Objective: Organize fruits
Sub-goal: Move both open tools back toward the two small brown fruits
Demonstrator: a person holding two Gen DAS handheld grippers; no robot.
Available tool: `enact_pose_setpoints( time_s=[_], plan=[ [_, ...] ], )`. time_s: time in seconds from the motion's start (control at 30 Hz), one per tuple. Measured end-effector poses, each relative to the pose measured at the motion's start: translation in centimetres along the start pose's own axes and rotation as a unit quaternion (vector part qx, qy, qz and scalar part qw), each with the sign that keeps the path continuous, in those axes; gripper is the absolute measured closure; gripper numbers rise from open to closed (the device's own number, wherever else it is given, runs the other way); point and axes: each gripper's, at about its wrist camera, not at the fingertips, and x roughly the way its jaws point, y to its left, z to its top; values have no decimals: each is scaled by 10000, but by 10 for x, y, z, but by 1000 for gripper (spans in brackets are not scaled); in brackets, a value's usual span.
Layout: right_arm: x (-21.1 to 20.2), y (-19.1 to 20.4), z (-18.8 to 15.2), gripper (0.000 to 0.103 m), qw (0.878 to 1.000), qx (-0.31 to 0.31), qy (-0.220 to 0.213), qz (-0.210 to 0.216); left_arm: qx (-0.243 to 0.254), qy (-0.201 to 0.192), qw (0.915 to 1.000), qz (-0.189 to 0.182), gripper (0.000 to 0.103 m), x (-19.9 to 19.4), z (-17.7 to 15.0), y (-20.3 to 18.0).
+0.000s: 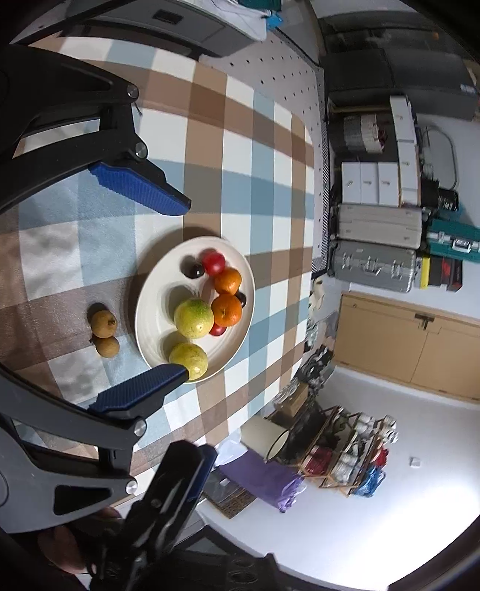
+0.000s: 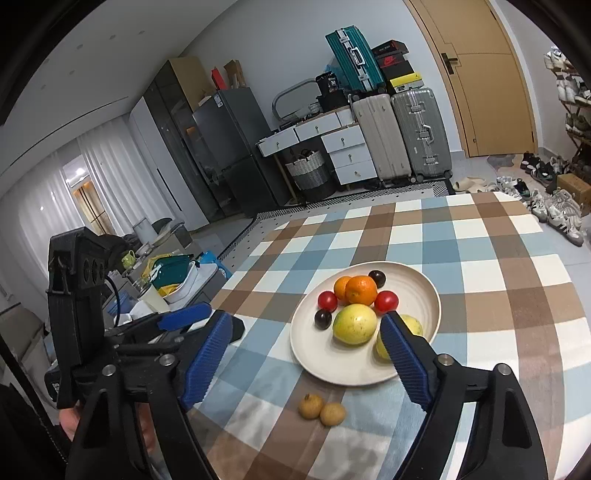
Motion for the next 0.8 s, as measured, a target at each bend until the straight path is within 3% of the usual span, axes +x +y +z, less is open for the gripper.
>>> enact_pose_setpoints(
  time_s=[0.17,0.33,0.8],
  plan=[
    [-15,12,-14,11,9995,-233,-195,-47,-70,-214,9996,193,1,-19,-13,3],
    [-22,22,-35,10,9977,-558,-340,-158,-189,-165,9994,241,1,-21,-28,9],
    [3,12,-69,9,9960,-599,279,-604,-453,262,9981,321,1,20,-69,30]
  ],
)
